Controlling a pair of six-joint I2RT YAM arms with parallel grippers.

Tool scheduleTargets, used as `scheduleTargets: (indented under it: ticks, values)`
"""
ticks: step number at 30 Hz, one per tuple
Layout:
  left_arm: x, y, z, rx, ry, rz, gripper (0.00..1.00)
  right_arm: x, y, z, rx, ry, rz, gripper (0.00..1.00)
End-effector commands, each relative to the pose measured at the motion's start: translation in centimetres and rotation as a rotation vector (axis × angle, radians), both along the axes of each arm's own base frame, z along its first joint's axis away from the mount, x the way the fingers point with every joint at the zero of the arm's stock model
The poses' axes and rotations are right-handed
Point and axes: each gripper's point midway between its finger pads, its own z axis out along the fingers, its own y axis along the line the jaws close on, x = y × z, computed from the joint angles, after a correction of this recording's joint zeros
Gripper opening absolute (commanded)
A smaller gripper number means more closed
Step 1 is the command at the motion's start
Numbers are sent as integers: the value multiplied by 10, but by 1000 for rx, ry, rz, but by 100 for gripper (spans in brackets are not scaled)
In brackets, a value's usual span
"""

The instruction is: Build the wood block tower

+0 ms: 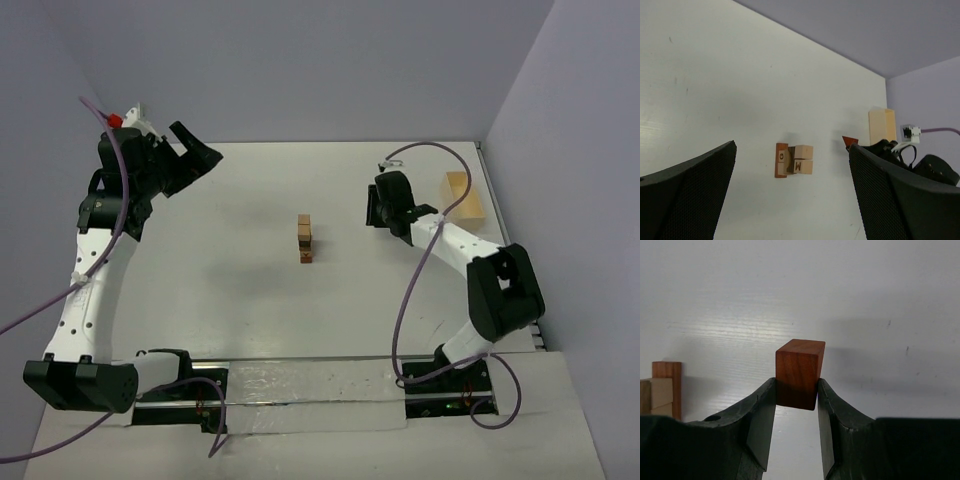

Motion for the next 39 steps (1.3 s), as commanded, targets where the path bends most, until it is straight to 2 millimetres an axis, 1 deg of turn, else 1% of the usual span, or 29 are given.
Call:
scheduleTargets:
  ticks: [1, 6, 10, 17, 19, 24, 31, 32, 35, 36, 39]
  values:
    - [-9, 2, 2, 30, -17, -38, 99, 29, 13, 5, 76, -37, -42, 0]
    - [-9, 2, -7, 3, 1, -47, 99, 28, 11, -21, 43, 31, -78, 0]
    - [-9, 1, -9, -10, 3, -52, 99, 24, 8, -33, 16, 77, -95, 0]
    - [-8, -1, -9, -29, 6, -67, 99, 8, 5, -55, -36, 159, -86, 12]
    - [-8, -2, -11, -34, 12, -70, 99, 5, 5, -58, -40, 167, -83, 13]
    - [-10, -4, -18, -50, 31, -78, 99, -9, 6, -65, -52, 222, -77, 22]
    - [-11, -4, -26, -55, 53, -81, 99, -20, 2, -73, -76, 287, -86, 50]
    - [-11, -4, -27, -57, 57, -82, 99, -21, 2, -73, -78, 291, -87, 53]
    - [-10, -5, -28, -64, 67, -90, 99, -23, 2, -73, -84, 312, -91, 58]
    - [-10, -5, -28, -66, 68, -91, 99, -23, 2, -72, -84, 318, -93, 60]
    - [-11, -6, -31, -77, 76, -95, 99, -18, 4, -68, -84, 323, -101, 63]
